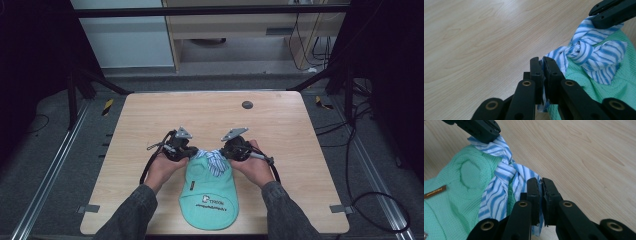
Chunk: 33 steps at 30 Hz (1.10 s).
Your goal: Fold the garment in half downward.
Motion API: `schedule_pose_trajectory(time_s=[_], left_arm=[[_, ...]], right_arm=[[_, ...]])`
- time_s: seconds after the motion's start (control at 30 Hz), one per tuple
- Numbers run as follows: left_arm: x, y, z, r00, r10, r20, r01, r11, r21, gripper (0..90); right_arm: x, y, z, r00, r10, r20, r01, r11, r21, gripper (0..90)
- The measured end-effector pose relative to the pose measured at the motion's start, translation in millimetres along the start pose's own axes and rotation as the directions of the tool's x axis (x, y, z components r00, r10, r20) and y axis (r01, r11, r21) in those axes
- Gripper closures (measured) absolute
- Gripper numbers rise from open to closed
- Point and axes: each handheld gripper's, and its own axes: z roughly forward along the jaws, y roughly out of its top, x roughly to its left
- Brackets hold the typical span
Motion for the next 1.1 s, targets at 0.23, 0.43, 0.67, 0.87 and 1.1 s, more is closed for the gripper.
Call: schedule_pose_trajectory(time_s=[0.23,0.43,0.67,0.87,1.1], left_arm=[[-3.7,4.7,-10.2,0.9996,0.029,-0.006,-0.029,0.9995,-0.013,86.3],[-2.3,6.2,-15.4,0.9986,0.053,-0.008,-0.053,0.9986,-0.006,86.4],[-0.7,8.9,-20.8,0.9965,0.084,-0.005,-0.084,0.9965,0.000,86.4],[2.8,9.5,-22.8,0.9966,0.082,0.002,-0.082,0.9966,-0.008,86.4],[2.0,10.5,-25.1,0.9959,0.090,0.002,-0.090,0.9959,-0.011,86.4]], right_arm=[[0.7,3.5,-9.7,0.9999,-0.011,-0.011,0.011,1.000,-0.024,85.2],[2.4,7.3,-11.6,0.9995,-0.024,-0.020,0.023,0.999,-0.033,85.2],[1.7,11.2,-12.3,0.9991,-0.032,-0.029,0.031,0.999,-0.029,85.2],[2.1,19.1,-16.6,0.9978,-0.061,-0.027,0.061,0.998,-0.020,85.2],[2.2,21.3,-17.0,0.9972,-0.069,-0.028,0.069,0.998,-0.016,85.2]])
